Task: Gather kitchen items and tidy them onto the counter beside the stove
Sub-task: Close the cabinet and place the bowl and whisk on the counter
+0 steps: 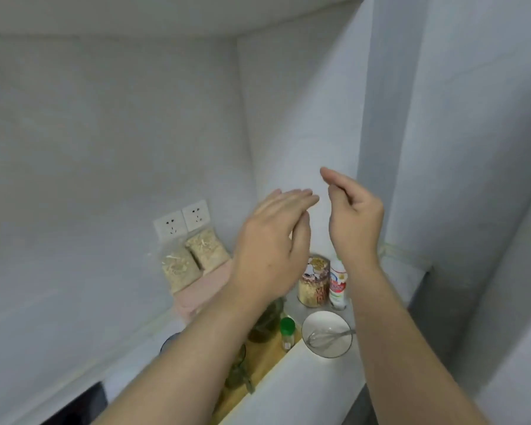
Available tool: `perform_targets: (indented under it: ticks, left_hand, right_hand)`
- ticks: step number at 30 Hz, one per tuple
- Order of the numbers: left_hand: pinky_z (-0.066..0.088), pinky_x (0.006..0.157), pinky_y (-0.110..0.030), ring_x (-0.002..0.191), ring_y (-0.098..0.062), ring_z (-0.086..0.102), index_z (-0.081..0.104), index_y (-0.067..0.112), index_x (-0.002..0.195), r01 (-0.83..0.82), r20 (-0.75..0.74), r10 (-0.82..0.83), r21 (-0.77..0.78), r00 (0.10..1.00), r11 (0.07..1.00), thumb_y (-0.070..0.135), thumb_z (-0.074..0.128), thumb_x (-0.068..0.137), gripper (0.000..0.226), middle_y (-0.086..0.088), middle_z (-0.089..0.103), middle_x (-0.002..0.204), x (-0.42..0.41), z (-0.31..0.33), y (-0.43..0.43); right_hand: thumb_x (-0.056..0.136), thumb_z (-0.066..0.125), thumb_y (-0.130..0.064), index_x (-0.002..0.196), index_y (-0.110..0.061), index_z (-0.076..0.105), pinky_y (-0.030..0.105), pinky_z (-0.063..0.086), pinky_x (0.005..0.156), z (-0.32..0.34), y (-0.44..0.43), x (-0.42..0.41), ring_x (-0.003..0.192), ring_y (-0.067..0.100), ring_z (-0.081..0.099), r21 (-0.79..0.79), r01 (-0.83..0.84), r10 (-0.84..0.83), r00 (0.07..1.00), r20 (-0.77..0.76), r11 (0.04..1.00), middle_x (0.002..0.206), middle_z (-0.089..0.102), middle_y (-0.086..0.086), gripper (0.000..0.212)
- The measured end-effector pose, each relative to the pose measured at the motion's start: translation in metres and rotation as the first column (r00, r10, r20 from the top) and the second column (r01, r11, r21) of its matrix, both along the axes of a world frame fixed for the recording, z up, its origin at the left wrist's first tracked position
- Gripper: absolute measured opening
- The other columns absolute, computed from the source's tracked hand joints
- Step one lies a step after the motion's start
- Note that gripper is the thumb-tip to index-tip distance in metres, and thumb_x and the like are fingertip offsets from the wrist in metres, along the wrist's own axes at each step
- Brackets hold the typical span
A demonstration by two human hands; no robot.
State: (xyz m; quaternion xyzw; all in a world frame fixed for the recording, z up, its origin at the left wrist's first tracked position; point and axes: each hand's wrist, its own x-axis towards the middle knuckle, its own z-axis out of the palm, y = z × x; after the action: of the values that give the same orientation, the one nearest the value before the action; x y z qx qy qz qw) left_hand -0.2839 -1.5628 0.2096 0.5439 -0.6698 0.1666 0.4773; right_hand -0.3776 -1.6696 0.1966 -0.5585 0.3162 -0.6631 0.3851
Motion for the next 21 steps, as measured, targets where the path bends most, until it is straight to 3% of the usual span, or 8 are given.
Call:
perform_targets:
  ticks: [4, 8, 10, 12, 14, 16, 19, 21]
  left_hand:
    - [0.044, 0.091, -0.011, 0.095, 0.004, 0.058, 0.073, 0.022, 0.116, 0.042, -0.434, 0.162, 0.424, 0.886, 0.905, 0.016, 0.052, 0.099, 0.027, 0.013, 0.07, 0.109, -0.008, -0.088, -0.009]
    - [0.05, 0.088, -0.023, 0.096, -0.009, 0.065, 0.073, 0.019, 0.111, 0.179, -0.589, 0.423, 0.703, 0.688, 0.688, 0.015, 0.054, 0.096, 0.026, 0.008, 0.073, 0.104, -0.008, -0.17, -0.025]
    - [0.052, 0.074, -0.025, 0.086, -0.015, 0.067, 0.073, 0.012, 0.109, 0.289, -0.657, 0.548, 0.737, 0.518, 0.611, 0.01, 0.054, 0.093, 0.025, 0.002, 0.073, 0.096, -0.013, -0.201, -0.03]
    - [0.045, 0.061, -0.021, 0.077, -0.018, 0.064, 0.071, 0.006, 0.107, 0.402, -0.696, 0.617, 0.717, 0.368, 0.57, 0.004, 0.055, 0.092, 0.022, -0.005, 0.07, 0.092, -0.019, -0.222, -0.031]
    - [0.041, 0.061, -0.022, 0.075, -0.021, 0.061, 0.069, 0.007, 0.099, 0.461, -0.692, 0.665, 0.705, 0.281, 0.539, 0.001, 0.053, 0.092, 0.018, -0.007, 0.066, 0.089, -0.022, -0.235, -0.033]
    - [0.039, 0.062, -0.025, 0.073, -0.023, 0.058, 0.063, 0.011, 0.085, 0.475, -0.659, 0.708, 0.722, 0.254, 0.503, 0.0, 0.05, 0.093, 0.019, -0.006, 0.061, 0.085, -0.02, -0.244, -0.034]
    - [0.027, 0.056, -0.025, 0.07, -0.025, 0.047, 0.045, 0.017, 0.072, 0.489, -0.615, 0.748, 0.747, 0.25, 0.451, -0.005, 0.047, 0.093, 0.03, -0.008, 0.046, 0.084, -0.016, -0.25, -0.032]
    - [0.029, 0.057, -0.026, 0.074, -0.027, 0.045, 0.046, 0.017, 0.072, 0.482, -0.599, 0.772, 0.752, 0.213, 0.45, -0.005, 0.05, 0.09, 0.028, -0.01, 0.044, 0.088, -0.012, -0.254, -0.028]
  right_hand:
    - [0.089, 0.056, 0.001, 0.087, -0.019, 0.077, 0.03, 0.057, 0.083, -0.096, 0.008, -0.019, 0.09, 0.017, 0.072, 0.255, 0.078, -0.097, 0.993, 0.064, 0.964, 0.089, 0.076, 0.0, 0.029]
    - [0.082, 0.05, 0.002, 0.07, -0.023, 0.07, 0.041, 0.058, 0.075, -0.189, 0.003, -0.033, 0.08, 0.03, 0.07, 0.583, 0.197, -0.252, 0.968, 0.014, 0.788, 0.076, 0.072, 0.006, 0.034]
    - [0.083, 0.048, 0.001, 0.073, -0.018, 0.069, 0.041, 0.054, 0.075, -0.223, 0.0, -0.039, 0.087, 0.038, 0.069, 0.706, 0.249, -0.331, 0.943, -0.022, 0.663, 0.08, 0.072, 0.009, 0.03]
    - [0.09, 0.05, 0.0, 0.095, -0.004, 0.07, 0.032, 0.045, 0.074, -0.253, -0.003, -0.042, 0.095, 0.035, 0.065, 0.818, 0.266, -0.372, 0.926, -0.069, 0.51, 0.1, 0.07, 0.014, 0.021]
    - [0.095, 0.051, -0.006, 0.117, 0.004, 0.061, 0.029, 0.042, 0.075, -0.286, -0.008, -0.04, 0.1, 0.029, 0.061, 0.89, 0.231, -0.288, 0.95, -0.119, 0.393, 0.115, 0.066, 0.014, 0.027]
    - [0.095, 0.051, -0.012, 0.119, -0.001, 0.061, 0.032, 0.049, 0.076, -0.308, -0.014, -0.037, 0.093, 0.025, 0.062, 0.928, 0.182, -0.201, 0.972, -0.12, 0.326, 0.111, 0.068, 0.011, 0.029]
    - [0.096, 0.058, -0.028, 0.101, -0.003, 0.059, 0.038, 0.056, 0.078, -0.318, -0.02, -0.03, 0.069, 0.02, 0.056, 0.963, 0.161, -0.064, 0.987, -0.151, 0.216, 0.081, 0.059, 0.008, 0.025]
    - [0.097, 0.057, -0.04, 0.108, -0.006, 0.059, 0.039, 0.059, 0.078, -0.32, -0.025, -0.027, 0.071, 0.02, 0.057, 0.967, 0.15, 0.035, 0.986, -0.16, 0.208, 0.085, 0.059, 0.008, 0.036]
